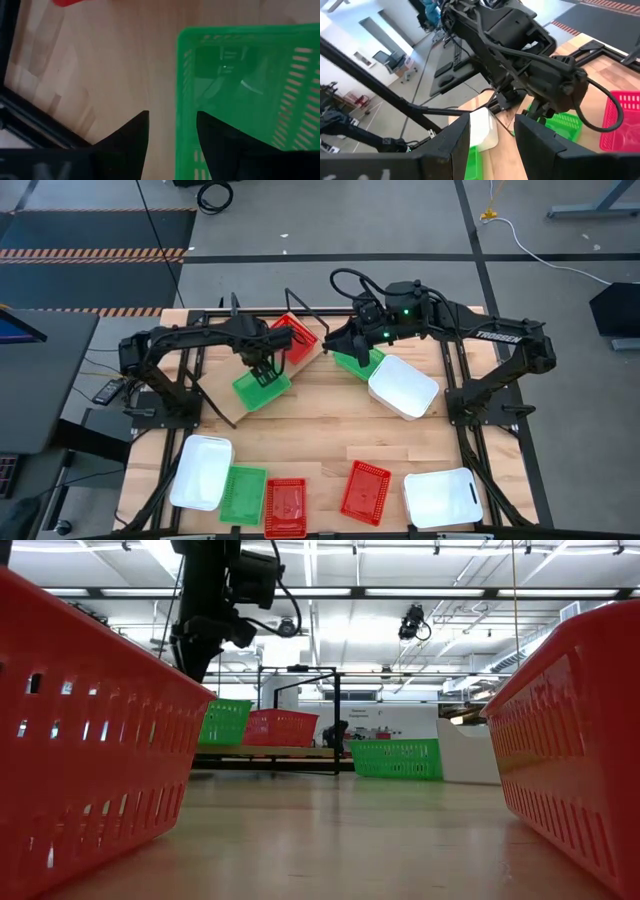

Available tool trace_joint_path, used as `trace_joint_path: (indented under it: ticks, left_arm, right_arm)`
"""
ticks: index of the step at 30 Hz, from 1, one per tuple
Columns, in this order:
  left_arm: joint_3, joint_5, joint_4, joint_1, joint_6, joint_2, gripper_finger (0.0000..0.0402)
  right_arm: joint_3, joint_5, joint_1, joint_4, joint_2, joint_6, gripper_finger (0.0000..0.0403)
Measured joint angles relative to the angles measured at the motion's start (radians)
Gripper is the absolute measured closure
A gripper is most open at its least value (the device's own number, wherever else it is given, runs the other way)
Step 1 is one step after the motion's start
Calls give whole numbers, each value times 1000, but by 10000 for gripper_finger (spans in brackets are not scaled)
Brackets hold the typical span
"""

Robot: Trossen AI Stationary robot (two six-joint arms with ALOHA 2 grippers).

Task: Stack baskets on shelf by color
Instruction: Put the middle green bin on the shelf

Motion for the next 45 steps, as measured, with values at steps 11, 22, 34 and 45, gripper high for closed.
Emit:
trace_joint_path:
  ticks: [11,22,34,45]
  left_arm:
    - [-155,56,-7,-13,-15,0,230]
    - [-167,94,27,-42,-66,0,239]
    - [-166,184,-36,-43,-266,-39,380]
    - [-164,225,-68,-41,-687,-151,387]
  right_arm:
    - [0,3,0,0,0,20,245]
    - [0,3,-6,0,0,17,245]
    - [0,2,-9,0,0,-41,245]
    - [0,2,-20,0,0,-44,245]
